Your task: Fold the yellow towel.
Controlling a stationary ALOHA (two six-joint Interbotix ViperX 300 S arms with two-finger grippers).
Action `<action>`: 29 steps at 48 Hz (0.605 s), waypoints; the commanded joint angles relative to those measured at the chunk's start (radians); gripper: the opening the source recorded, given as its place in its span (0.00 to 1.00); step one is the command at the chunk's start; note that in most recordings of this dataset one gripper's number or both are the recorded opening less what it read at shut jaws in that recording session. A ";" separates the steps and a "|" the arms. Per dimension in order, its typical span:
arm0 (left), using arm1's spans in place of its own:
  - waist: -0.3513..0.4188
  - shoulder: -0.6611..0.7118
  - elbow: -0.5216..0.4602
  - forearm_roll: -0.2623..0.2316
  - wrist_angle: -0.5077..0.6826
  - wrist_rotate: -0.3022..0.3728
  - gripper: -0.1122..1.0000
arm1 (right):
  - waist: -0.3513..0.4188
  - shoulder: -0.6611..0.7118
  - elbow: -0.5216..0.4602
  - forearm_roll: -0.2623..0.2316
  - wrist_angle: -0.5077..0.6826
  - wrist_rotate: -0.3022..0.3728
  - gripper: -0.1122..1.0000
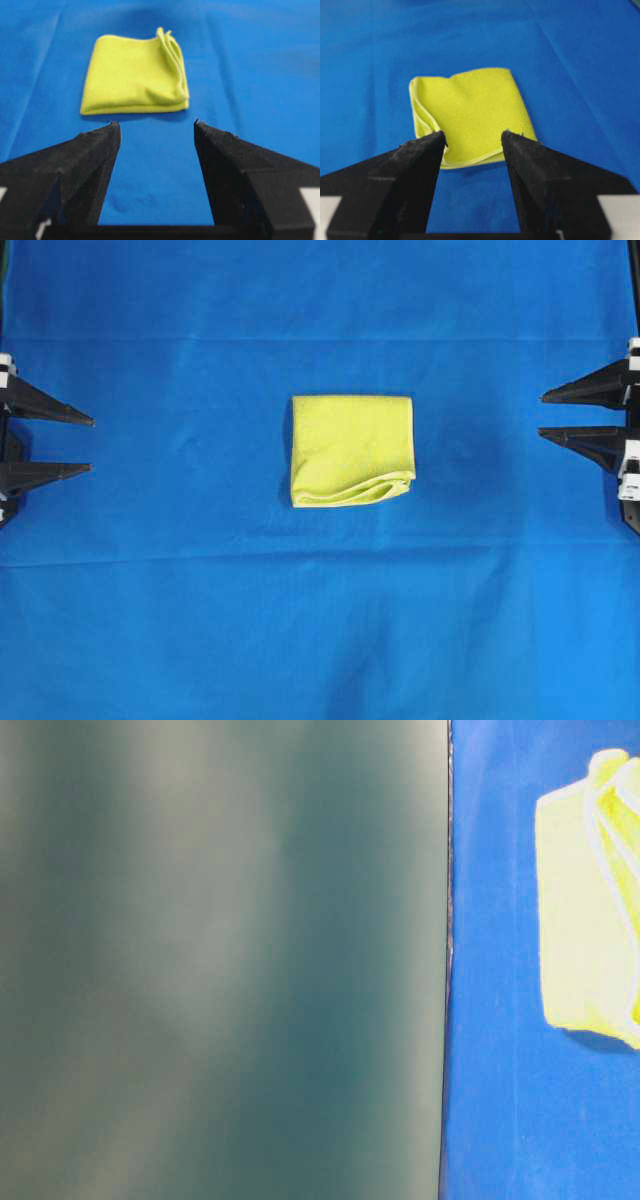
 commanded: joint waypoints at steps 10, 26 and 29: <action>0.003 0.008 -0.012 -0.002 -0.003 -0.012 0.63 | -0.002 0.015 -0.012 0.002 -0.009 -0.002 0.60; 0.003 0.008 -0.012 -0.002 -0.003 -0.012 0.63 | -0.002 0.015 -0.014 0.002 -0.009 -0.002 0.60; 0.003 0.008 -0.012 -0.002 -0.003 -0.012 0.63 | -0.002 0.015 -0.014 0.003 -0.009 -0.002 0.60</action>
